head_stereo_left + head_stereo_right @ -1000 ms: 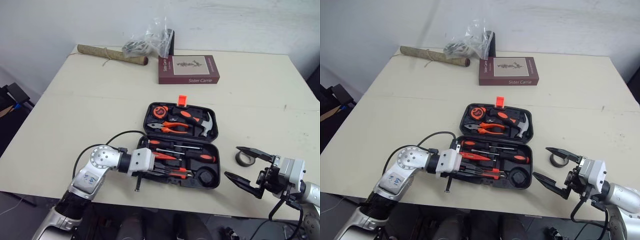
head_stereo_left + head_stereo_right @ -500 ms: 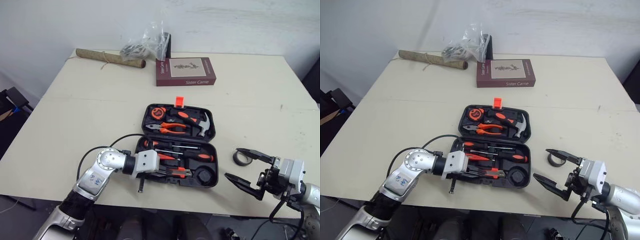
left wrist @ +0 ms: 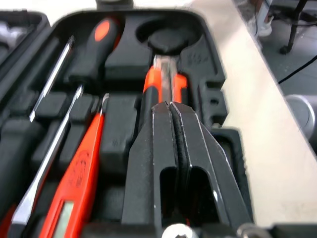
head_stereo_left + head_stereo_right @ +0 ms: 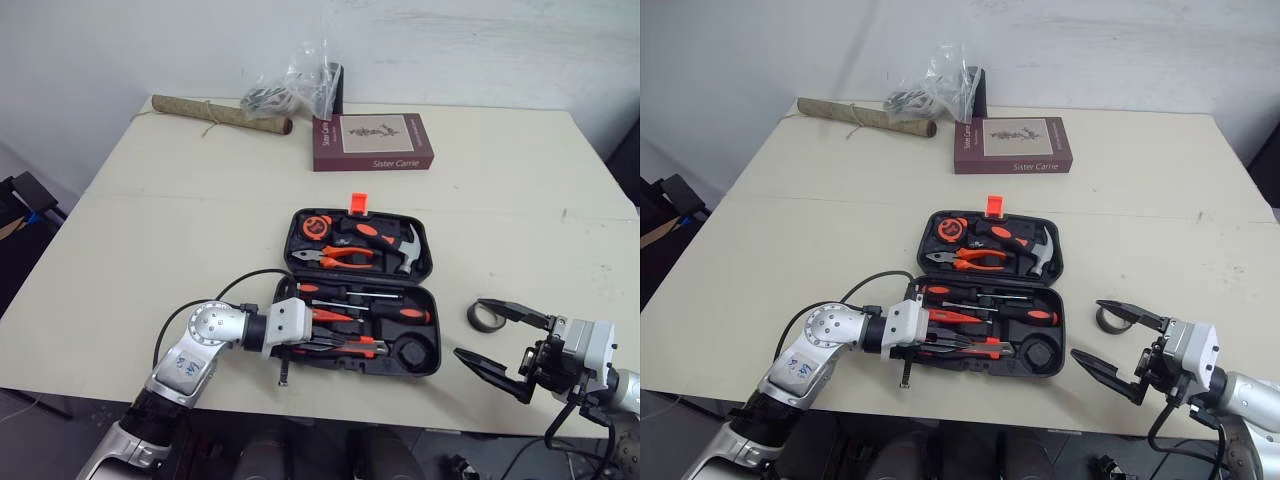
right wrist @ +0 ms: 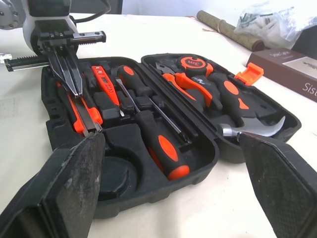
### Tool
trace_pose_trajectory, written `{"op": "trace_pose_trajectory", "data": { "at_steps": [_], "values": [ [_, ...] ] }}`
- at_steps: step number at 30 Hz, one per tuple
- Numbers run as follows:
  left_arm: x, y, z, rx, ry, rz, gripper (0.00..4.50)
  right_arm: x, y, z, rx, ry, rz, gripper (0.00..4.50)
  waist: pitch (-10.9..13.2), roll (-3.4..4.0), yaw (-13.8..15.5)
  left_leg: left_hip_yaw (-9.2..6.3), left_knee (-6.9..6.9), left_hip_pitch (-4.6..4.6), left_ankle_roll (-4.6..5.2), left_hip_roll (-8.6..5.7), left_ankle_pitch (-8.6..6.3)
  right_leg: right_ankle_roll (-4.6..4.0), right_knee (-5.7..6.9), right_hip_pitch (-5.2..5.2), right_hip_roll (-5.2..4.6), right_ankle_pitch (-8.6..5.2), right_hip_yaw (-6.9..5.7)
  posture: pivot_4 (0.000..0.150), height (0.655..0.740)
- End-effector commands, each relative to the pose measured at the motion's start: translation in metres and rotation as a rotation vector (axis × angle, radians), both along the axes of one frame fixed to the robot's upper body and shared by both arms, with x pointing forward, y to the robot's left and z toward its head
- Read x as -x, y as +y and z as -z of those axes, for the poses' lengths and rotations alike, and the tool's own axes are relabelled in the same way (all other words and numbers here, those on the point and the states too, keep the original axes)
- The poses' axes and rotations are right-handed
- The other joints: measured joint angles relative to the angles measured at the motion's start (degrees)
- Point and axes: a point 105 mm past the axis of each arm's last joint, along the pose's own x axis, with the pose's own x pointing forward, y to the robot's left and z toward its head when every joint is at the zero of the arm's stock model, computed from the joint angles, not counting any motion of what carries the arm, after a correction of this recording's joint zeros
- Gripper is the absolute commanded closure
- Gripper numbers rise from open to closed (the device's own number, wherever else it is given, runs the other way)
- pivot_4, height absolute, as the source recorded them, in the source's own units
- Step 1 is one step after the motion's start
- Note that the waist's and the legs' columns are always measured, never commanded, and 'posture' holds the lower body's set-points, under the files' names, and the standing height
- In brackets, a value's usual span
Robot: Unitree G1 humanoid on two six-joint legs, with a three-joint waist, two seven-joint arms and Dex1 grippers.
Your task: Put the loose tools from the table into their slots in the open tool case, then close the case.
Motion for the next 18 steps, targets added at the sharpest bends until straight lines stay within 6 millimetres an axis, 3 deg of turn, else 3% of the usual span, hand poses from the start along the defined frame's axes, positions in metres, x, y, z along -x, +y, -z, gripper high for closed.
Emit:
{"op": "trace_pose_trajectory", "data": {
  "at_steps": [1,6,9,13,16,18],
  "values": [
    [-0.005,0.007,0.024,-0.129,0.053,-0.060,4.48,0.001,0.001,-0.010,0.001,-0.042,-0.005,0.00,-0.01,0.00,0.12,-0.01,0.00,0.02,0.16,0.00,-0.09,0.00,0.00,0.03,0.00,0.00,0.00,0.150,0.7400],
    [-0.002,0.013,0.049,-0.281,0.229,-0.131,4.48,0.001,0.001,-0.007,-0.005,-0.038,-0.001,0.00,-0.05,0.05,0.06,-0.02,-0.03,0.11,0.24,-0.01,-0.14,0.00,-0.02,0.10,-0.02,0.00,0.00,0.150,0.7400],
    [0.005,0.011,0.050,-0.305,0.255,-0.099,4.48,0.001,0.001,-0.006,-0.007,-0.037,0.003,0.00,-0.14,0.06,0.03,-0.02,-0.04,0.19,0.24,-0.01,-0.15,0.00,-0.03,0.19,-0.03,0.00,0.00,0.150,0.7400],
    [0.001,-0.004,0.015,-0.091,0.105,-0.026,4.48,0.004,-0.011,-0.004,0.000,-0.043,0.048,0.00,-0.14,0.10,0.07,-0.02,-0.08,0.21,0.22,0.00,-0.16,0.00,-0.10,0.21,-0.02,0.00,0.00,0.150,0.7400],
    [-0.003,0.005,-0.013,0.045,-0.001,-0.002,4.48,0.009,-0.030,-0.003,0.018,-0.042,0.117,0.00,-0.08,0.09,0.12,-0.03,-0.07,0.05,0.23,0.00,-0.16,0.00,-0.16,0.11,-0.03,0.00,-0.02,0.150,0.7400],
    [-0.005,0.016,-0.031,0.132,-0.071,-0.007,3.65,0.015,-0.047,-0.001,0.037,-0.035,0.175,0.00,-0.03,0.06,0.11,-0.03,-0.06,-0.09,0.23,-0.01,-0.16,0.00,-0.19,-0.02,-0.04,0.00,-0.03,0.150,0.7400]
  ]
}}
